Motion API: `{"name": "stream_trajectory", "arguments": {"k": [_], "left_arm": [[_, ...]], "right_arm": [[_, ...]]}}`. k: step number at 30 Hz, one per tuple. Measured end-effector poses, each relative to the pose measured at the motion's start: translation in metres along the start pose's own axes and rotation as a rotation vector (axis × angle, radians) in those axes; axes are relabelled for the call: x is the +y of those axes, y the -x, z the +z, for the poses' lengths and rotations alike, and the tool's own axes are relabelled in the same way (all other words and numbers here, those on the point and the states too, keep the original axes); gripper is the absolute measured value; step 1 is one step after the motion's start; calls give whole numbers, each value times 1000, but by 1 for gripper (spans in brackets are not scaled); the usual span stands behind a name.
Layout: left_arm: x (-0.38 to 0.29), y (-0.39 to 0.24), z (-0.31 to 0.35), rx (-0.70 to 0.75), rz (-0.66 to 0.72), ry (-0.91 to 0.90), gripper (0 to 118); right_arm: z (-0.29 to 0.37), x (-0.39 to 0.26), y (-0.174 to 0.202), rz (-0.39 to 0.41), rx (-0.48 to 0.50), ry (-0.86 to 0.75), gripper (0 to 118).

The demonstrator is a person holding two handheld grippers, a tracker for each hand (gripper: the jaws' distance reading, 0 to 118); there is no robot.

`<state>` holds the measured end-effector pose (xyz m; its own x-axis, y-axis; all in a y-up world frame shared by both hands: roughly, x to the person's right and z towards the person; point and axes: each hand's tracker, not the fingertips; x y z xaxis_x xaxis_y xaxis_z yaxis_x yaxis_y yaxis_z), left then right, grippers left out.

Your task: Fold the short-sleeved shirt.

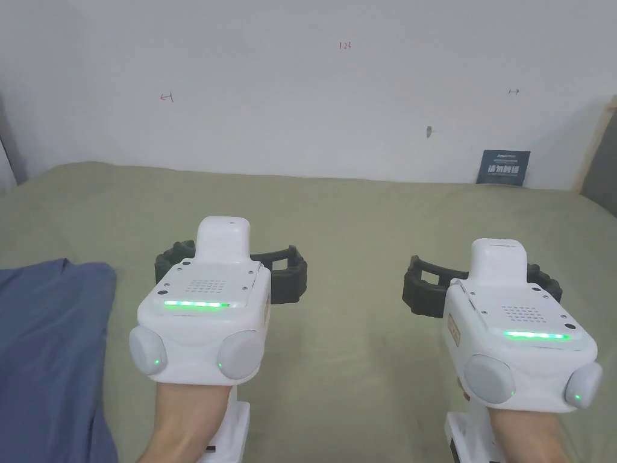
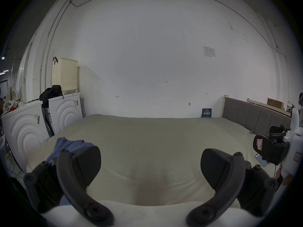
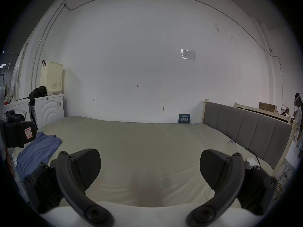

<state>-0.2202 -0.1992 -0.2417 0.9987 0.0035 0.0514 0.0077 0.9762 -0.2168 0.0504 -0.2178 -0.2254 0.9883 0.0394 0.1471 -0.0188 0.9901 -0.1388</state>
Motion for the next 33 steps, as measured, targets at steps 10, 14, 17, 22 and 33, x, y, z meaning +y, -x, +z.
{"name": "stream_trajectory", "arguments": {"k": [10, 14, 17, 22, 33], "left_arm": [[-3, 1, -3, 4, -1, 2, 118], [-2, 1, -2, 1, 0, 3, 118], [0, 0, -2, 1, 1, -2, 118], [2, -1, 0, 1, 0, -8, 118], [0, -1, -2, -4, -1, 2, 118]], "right_arm": [[-1, -1, -1, -4, -3, -1, 118], [-1, -1, -1, -9, -4, -1, 118], [-1, 0, -2, -7, -4, -2, 118], [-1, 1, -2, -10, -7, -5, 118], [0, -1, -2, -14, -9, 0, 118]]}}
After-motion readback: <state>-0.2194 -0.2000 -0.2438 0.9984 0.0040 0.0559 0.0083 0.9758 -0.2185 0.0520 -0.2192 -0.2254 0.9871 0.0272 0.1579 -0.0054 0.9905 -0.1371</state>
